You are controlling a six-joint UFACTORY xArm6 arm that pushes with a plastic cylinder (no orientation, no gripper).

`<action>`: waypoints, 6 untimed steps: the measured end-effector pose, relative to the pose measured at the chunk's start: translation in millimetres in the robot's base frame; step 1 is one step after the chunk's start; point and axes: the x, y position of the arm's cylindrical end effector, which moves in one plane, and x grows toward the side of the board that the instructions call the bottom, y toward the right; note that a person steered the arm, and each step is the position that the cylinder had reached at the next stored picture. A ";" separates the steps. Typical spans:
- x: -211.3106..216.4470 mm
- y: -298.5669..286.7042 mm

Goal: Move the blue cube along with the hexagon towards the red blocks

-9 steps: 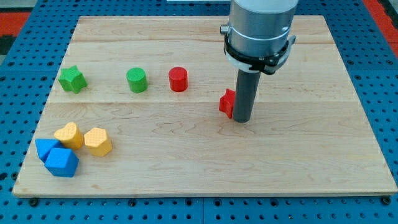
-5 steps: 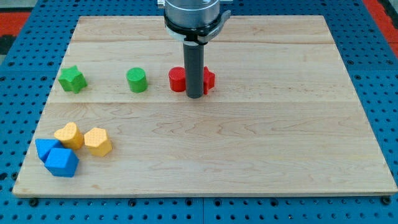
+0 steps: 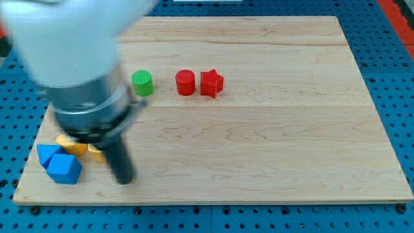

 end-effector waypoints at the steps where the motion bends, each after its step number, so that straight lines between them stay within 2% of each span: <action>1: 0.0 -46.1; 2: 14.0 -36.0; 3: 27.6 -49.9; 4: 27.3 -108.6; 6: -18.8 -27.7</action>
